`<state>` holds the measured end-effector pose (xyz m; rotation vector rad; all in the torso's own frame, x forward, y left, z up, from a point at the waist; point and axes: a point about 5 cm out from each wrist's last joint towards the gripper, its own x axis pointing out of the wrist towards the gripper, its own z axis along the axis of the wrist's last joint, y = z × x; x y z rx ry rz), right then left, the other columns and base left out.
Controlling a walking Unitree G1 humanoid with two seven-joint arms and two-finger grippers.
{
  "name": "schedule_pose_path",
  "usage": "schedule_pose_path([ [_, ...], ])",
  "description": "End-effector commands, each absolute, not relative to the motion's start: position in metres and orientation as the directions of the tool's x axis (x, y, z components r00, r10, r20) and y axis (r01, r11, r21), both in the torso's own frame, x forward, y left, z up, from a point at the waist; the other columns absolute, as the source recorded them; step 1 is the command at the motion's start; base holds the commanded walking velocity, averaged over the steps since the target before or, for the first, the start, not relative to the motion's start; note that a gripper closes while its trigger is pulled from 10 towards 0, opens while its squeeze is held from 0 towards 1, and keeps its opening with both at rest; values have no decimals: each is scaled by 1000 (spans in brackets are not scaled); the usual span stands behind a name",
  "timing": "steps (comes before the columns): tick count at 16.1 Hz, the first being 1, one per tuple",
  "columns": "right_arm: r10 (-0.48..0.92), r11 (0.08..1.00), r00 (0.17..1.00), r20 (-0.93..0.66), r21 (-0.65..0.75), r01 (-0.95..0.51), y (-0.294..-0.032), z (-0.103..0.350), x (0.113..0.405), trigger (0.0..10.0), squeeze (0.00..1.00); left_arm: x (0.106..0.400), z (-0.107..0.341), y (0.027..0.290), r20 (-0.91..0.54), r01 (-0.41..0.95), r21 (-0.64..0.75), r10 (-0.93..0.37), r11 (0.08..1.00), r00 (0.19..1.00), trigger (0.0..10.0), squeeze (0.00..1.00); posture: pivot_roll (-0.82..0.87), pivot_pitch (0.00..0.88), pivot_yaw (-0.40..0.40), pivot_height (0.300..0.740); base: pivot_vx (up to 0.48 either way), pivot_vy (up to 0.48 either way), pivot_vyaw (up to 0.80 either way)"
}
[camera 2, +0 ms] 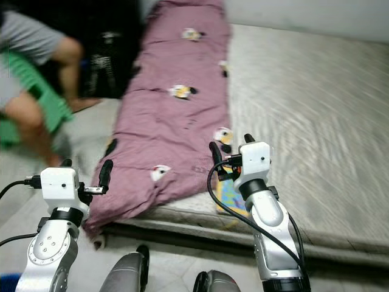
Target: Clean up the room
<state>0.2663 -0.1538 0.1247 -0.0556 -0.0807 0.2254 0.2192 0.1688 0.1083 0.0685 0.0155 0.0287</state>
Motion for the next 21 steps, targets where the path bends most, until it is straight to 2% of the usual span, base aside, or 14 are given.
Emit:
schedule_pose_path([
  [1,207,977,976,70,-58,-204,-157,123,265,10000,0,218,106,170,-27,-32,78,34,996,999,10000,0,26,144,-57,740,0,0,800],
  [8,173,985,983,61,-18,-172,-160,122,268,10000,0,220,106,166,-23,1,67,0,998,1000,10000,0,26,139,-58,740,0,0,91],
  [12,165,986,984,60,-14,-164,-162,121,270,10000,0,220,107,166,-19,7,59,-6,998,1000,10000,0,29,132,-60,740,0,0,-738],
  [15,163,987,984,65,-12,-163,-161,122,270,10000,0,220,107,165,-17,21,45,-20,999,1000,10000,0,29,130,-59,740,0,0,0],
  [19,160,987,985,59,-11,-160,-161,117,272,10000,0,224,98,162,-36,30,47,-28,998,999,10000,0,30,93,-56,740,0,0,0],
  [21,150,989,987,60,-6,-150,-158,113,283,10000,0,238,86,164,-57,27,67,-23,997,998,10000,0,33,36,-59,740,0,0,0],
])
